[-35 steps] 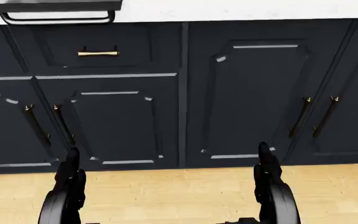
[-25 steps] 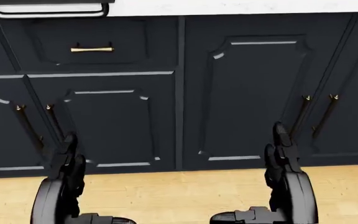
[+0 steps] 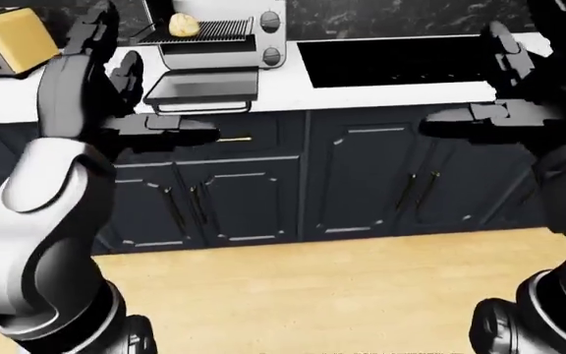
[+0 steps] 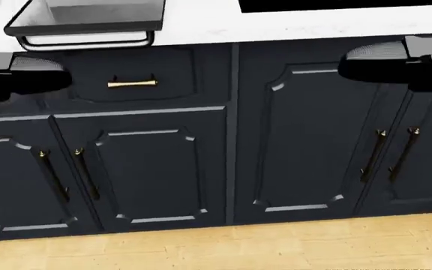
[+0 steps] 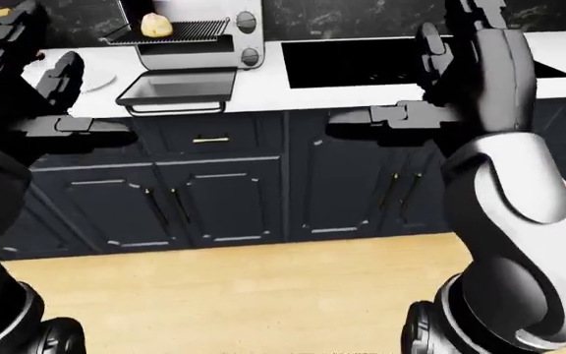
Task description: Pick the bread from the rack and place it on the plate on the counter.
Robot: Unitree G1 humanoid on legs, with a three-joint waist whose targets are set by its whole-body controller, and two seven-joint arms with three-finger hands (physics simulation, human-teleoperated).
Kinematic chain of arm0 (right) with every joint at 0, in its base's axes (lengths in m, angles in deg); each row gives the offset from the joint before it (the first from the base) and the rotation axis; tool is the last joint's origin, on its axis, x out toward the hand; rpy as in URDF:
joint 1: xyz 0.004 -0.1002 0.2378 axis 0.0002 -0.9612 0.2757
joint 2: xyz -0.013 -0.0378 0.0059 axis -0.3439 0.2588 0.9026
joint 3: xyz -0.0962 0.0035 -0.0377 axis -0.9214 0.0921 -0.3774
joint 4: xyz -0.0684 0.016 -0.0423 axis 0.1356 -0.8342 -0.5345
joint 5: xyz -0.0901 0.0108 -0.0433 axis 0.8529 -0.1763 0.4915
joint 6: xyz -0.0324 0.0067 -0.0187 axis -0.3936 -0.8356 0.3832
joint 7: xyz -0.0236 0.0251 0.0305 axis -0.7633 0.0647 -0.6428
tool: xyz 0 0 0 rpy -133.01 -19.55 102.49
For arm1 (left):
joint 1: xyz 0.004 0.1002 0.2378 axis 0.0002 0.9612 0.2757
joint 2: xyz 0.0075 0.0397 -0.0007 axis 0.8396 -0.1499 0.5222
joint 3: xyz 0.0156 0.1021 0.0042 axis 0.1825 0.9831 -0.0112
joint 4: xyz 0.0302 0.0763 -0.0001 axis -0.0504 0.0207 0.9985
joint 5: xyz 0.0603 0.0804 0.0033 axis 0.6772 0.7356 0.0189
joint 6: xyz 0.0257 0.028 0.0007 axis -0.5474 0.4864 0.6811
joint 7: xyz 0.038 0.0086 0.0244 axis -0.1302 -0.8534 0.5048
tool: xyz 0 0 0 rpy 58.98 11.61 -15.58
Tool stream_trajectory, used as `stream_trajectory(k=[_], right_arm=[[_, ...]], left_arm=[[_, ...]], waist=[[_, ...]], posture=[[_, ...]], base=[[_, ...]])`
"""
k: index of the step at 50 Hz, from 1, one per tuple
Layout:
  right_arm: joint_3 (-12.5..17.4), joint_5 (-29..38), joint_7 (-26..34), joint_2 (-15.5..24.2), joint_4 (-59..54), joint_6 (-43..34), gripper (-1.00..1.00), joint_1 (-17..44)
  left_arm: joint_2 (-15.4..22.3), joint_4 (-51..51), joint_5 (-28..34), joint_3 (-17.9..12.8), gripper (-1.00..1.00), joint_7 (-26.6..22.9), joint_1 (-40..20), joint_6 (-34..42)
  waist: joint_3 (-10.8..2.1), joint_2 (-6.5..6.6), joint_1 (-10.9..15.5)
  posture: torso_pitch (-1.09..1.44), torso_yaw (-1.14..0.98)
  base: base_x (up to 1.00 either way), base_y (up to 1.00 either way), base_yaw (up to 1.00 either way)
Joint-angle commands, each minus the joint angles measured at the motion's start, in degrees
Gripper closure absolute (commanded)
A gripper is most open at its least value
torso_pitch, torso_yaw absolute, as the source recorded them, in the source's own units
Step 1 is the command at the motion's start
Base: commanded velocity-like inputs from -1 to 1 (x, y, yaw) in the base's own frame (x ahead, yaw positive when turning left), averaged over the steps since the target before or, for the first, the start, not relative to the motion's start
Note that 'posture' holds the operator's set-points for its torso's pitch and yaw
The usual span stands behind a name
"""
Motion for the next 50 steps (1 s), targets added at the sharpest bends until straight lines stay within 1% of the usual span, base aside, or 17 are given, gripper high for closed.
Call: stream_trajectory(k=[1,3,4,5,12,16,17,18,21,26,28,29,31,41,45,47,50], right_arm=[[-0.6,-2.8,-0.8,2.6,-2.8,3.8,-1.00,3.7],[-2.0,-3.4,-1.3,4.6,-6.4,5.8,-1.00,5.9],[-2.5,-3.8,-1.5,5.2,-7.6,6.4,-1.00,6.5],[-3.0,-4.1,-1.6,5.9,-8.4,6.7,-1.00,7.1],[-3.0,-7.8,-3.2,8.9,-10.4,6.1,-1.00,10.3],[-4.1,-8.5,-3.3,9.9,-11.2,6.3,-1.00,11.0],[-4.3,-8.6,-3.2,10.0,-11.5,6.3,-1.00,11.2],[-4.8,-8.1,-2.6,10.4,-12.2,6.8,-1.00,11.4],[-5.1,-8.0,-2.6,10.4,-13.3,6.5,-1.00,13.3],[-5.0,-8.0,-2.8,10.1,-13.1,6.1,-1.00,13.3],[-4.9,-8.2,-3.1,10.0,-12.9,6.0,-1.00,13.3],[-5.0,-8.2,-3.2,9.7,-13.0,6.1,-1.00,13.3],[-5.3,-8.2,-3.5,9.4,-13.2,6.2,-1.00,13.7],[-4.2,-9.7,-4.4,8.9,-12.4,5.7,-1.00,13.7],[-4.8,-10.3,-4.5,9.7,-12.1,5.7,-1.00,13.1],[-5.1,-10.1,-4.6,9.5,-12.4,6.2,-1.00,13.2],[-5.2,-10.4,-4.8,9.3,-11.8,6.0,-1.00,13.0]], left_arm=[[1.9,5.3,-0.8,1.0,-1.00,2.0,-5.3,-3.4],[3.6,9.1,-1.1,2.1,-1.00,3.0,-8.7,-3.8],[4.1,10.3,-1.4,2.6,-1.00,3.2,-10.1,-3.9],[4.2,11.5,-1.3,2.9,-1.00,3.7,-11.1,-4.6],[8.8,9.0,-6.1,-1.1,-1.00,5.2,-12.3,-0.4],[11.4,7.9,-9.1,-1.8,-1.00,6.0,-12.2,0.6],[11.5,8.2,-9.5,-1.7,-1.00,6.6,-12.4,0.3],[11.6,8.8,-9.4,-0.8,-1.00,6.8,-12.3,-0.6],[11.8,9.0,-10.5,-1.2,-1.00,7.7,-12.7,-0.4],[11.6,10.2,-9.9,0.6,-1.00,8.6,-12.0,-3.1],[11.8,9.9,-10.2,0.4,-1.00,8.5,-11.8,-2.9],[11.7,10.2,-10.0,0.7,-1.00,8.5,-11.9,-3.2],[11.5,11.3,-9.4,1.2,-1.00,8.5,-12.1,-4.0],[11.9,10.2,-10.5,0.6,-1.00,9.1,-12.8,-2.4],[11.8,9.9,-10.2,0.5,-1.00,8.9,-11.1,-3.0],[12.1,9.3,-10.7,-0.1,-1.00,9.0,-11.4,-2.1],[12.7,8.8,-11.3,-0.3,-1.00,9.1,-11.5,-1.6]], waist=[[-0.21,0.10,-0.2],[-1.10,3.12,-0.4],[-1.92,6.05,-0.2],[-0.70,2.81,0.0],[0.50,-0.43,0.2],[0.37,-4.33,0.6],[0.24,-2.76,0.1],[-0.16,-4.00,0.7],[-1.07,-4.14,0.8],[0.17,0.25,0.0],[-1.38,5.59,0.0],[-1.21,3.81,0.2],[0.15,3.25,0.5],[0.49,-2.34,1.0],[0.76,-2.74,0.3],[0.94,-1.44,0.1],[-0.17,-3.08,0.2]], posture=[[0.00,0.00],[0.00,0.00],[0.00,0.00],[0.00,0.00],[0.00,0.00],[0.00,0.00],[0.00,0.00],[0.00,0.00],[0.00,0.00],[0.00,0.00],[0.00,0.00],[0.00,0.00],[0.00,0.00],[0.00,0.00],[0.00,0.00],[0.00,0.00],[0.00,0.00]], base=[[0.11,0.46,0.00],[0.13,0.50,0.00],[0.15,0.55,0.00],[0.15,0.59,0.00],[0.16,0.58,0.00],[0.16,0.58,0.00],[0.16,0.59,0.00],[0.16,0.58,0.00],[0.16,0.58,0.00],[0.16,0.58,0.00],[0.16,0.59,0.00],[0.16,0.58,0.00],[0.17,0.58,0.00],[0.20,0.55,0.00],[0.49,0.30,0.00],[0.49,0.30,0.00],[0.49,0.30,0.00]])
